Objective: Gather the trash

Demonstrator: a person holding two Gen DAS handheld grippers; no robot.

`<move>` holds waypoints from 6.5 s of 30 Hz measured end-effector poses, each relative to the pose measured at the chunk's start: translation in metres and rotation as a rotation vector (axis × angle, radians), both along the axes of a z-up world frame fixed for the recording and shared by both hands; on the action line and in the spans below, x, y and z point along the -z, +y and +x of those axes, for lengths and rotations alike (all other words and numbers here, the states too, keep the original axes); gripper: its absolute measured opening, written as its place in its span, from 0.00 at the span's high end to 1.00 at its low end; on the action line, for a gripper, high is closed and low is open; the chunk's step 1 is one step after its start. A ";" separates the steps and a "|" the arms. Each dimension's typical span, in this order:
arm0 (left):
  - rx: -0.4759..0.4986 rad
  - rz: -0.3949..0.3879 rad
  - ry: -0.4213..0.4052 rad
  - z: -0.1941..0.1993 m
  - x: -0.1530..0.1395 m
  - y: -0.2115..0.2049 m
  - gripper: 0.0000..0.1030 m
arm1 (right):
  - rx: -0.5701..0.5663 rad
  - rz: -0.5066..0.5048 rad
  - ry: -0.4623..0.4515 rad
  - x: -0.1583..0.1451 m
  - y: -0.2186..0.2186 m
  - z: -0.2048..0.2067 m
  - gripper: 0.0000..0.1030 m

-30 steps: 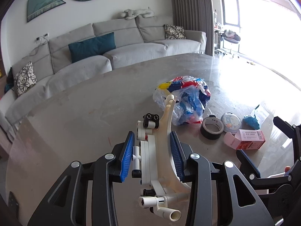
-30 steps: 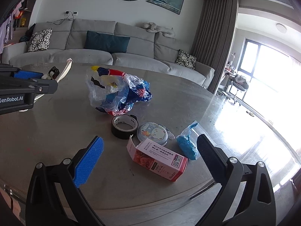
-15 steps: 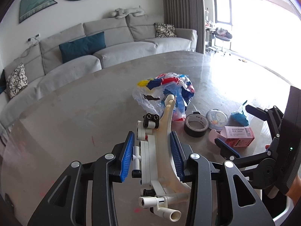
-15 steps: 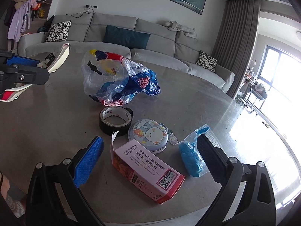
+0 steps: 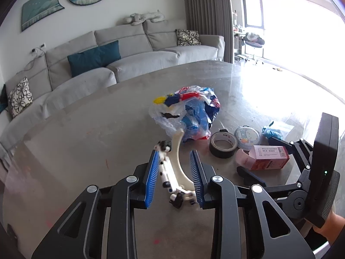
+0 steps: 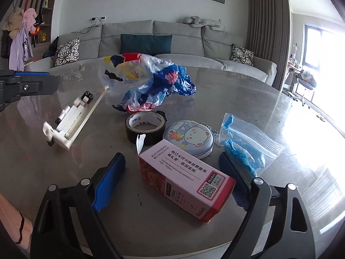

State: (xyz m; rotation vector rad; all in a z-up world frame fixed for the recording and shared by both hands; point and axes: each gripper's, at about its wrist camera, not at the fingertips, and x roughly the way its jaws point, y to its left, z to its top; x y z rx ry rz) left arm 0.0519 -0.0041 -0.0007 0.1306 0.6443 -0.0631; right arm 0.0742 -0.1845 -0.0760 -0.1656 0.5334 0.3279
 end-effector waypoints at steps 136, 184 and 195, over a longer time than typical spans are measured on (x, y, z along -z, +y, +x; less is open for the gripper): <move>0.696 0.168 0.192 -0.168 0.092 -0.288 0.05 | 0.701 -0.054 -0.026 -0.019 -0.181 -0.255 0.33; 0.420 -0.028 0.004 -0.101 0.025 -0.158 0.04 | 0.651 -0.064 -0.049 -0.011 -0.141 -0.212 0.04; 0.350 -0.077 -0.004 -0.083 0.014 -0.136 0.04 | 0.581 -0.104 -0.093 -0.027 -0.111 -0.193 0.04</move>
